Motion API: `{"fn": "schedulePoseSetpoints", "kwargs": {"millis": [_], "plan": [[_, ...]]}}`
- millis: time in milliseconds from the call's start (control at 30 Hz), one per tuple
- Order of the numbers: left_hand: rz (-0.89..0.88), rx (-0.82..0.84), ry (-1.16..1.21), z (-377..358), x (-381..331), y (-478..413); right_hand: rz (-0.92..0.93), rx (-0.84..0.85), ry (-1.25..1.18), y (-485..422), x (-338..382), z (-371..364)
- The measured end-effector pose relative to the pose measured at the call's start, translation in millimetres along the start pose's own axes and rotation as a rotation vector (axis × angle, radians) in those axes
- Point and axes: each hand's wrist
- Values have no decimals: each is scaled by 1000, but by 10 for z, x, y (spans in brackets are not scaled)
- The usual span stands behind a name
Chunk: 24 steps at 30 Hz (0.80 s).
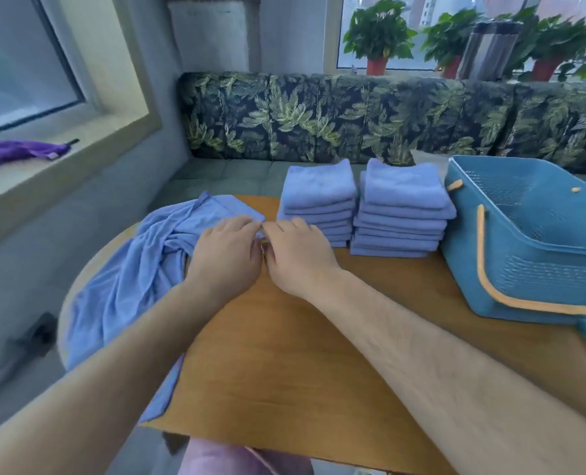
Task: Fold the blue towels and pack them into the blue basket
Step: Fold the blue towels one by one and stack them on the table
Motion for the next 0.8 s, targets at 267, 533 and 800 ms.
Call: {"fn": "schedulePoseSetpoints", "kwargs": {"millis": [267,533,800], "plan": [[280,77,-84,140,1297,740,109,194,-138,-489,1126,-636],[599,279,-109,-162,1864,577,101,292,-150,-652,1298,-979],[671,189,40,-212,1911,415,-4,286,-314,-764,1144,-1097]]}}
Point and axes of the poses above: each hand's wrist, its own y-axis away from the middle knuckle, its own z-axis out of the back of the hand, x = y × z, and after that the axes turned 3 degrees about x, right-handed
